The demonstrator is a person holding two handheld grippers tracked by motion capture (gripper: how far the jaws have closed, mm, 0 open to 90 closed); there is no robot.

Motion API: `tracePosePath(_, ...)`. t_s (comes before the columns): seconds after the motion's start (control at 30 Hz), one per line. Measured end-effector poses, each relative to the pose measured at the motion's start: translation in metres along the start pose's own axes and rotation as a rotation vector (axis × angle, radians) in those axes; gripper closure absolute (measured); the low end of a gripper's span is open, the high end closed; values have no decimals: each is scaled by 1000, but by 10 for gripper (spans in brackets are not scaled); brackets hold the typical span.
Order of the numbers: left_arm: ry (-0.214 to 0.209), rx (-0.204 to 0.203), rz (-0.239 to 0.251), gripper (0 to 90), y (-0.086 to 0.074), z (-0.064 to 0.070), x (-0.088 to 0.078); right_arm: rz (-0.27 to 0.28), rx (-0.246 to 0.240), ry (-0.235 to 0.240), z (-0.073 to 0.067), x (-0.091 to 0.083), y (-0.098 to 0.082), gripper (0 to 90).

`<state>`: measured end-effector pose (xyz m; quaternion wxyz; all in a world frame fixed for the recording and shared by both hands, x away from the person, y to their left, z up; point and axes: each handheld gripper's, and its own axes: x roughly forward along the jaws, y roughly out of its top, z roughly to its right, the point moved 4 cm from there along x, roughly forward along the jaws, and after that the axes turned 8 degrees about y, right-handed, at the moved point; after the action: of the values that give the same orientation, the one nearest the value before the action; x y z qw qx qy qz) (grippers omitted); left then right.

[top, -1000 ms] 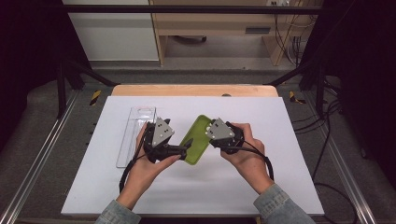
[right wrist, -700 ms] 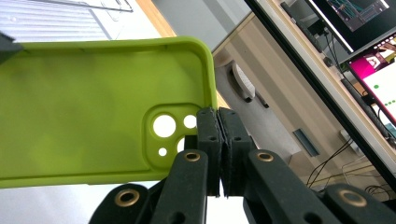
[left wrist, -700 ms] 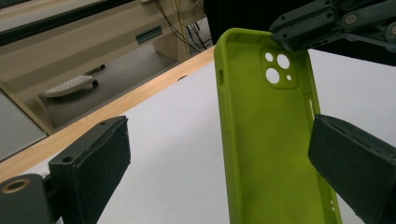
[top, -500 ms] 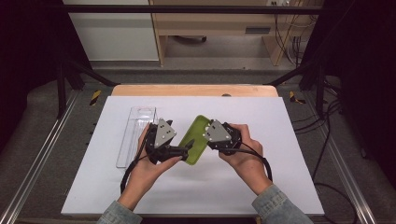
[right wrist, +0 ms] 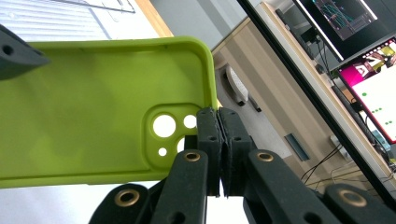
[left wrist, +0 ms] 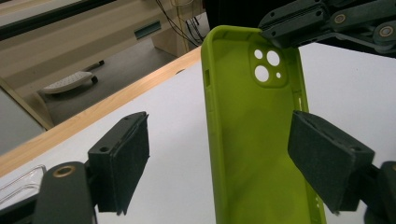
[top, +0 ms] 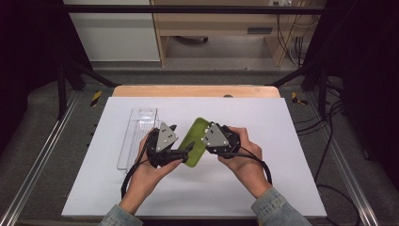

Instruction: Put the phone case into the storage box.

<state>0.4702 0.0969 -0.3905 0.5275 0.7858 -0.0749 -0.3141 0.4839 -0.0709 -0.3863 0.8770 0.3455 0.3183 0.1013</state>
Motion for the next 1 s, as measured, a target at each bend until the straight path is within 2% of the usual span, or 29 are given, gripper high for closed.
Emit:
tracePosePath(0.37, 12, -13, -2, 307, -3, 1, -1, 9, 2, 8, -4, 0, 3, 886)
tracePosePath(0.73, 28, -25, 13, 329, -3, 2, -3, 14, 3, 8, -6, 0, 4, 886)
tracePosePath(1.0, 36, -29, 11, 383, -3, 2, -4, 19, 3, 2, -7, -1, 6, 886)
